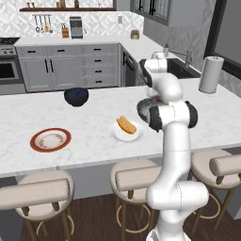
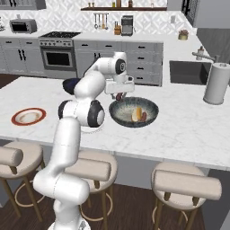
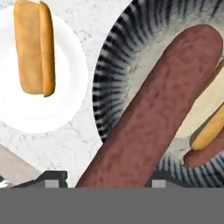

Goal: Place one bun and one sausage from the bowl on each plate.

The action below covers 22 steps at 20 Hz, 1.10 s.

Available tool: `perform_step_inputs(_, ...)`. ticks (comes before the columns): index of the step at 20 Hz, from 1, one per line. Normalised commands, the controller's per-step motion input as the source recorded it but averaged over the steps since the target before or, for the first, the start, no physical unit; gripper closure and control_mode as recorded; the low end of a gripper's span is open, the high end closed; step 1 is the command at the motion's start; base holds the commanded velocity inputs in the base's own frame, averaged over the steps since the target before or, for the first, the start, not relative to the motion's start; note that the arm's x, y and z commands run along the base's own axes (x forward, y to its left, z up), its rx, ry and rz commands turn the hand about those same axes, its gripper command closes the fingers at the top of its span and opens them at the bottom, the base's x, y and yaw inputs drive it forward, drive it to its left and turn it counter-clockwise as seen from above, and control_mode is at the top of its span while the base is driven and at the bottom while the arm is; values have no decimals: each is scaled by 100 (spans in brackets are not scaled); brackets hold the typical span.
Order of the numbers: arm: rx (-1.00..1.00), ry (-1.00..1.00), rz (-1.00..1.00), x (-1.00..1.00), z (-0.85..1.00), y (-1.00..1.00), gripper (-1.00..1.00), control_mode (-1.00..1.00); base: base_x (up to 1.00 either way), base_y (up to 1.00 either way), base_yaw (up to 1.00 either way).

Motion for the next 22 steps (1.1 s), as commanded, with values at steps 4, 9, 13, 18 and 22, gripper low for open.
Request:
perform_step_inputs(4, 9, -25, 0, -100, -19, 66, 100, -100, 0, 0, 0)
perform_step_inputs(9, 2, -16, 0, -100, -55, 80, 100, -100, 0, 0, 0)
perform_step_inputs(13, -4, -17, 10, -88, -16, 100, 100, -100, 0, 0, 0)
perform_step_inputs(18, -10, -1, 27, -49, 0, 100, 100, -100, 0, 0, 0)
perform_step_inputs(22, -9, -1, 21, 32, 0, 96, 100, -100, 0, 0, 0)
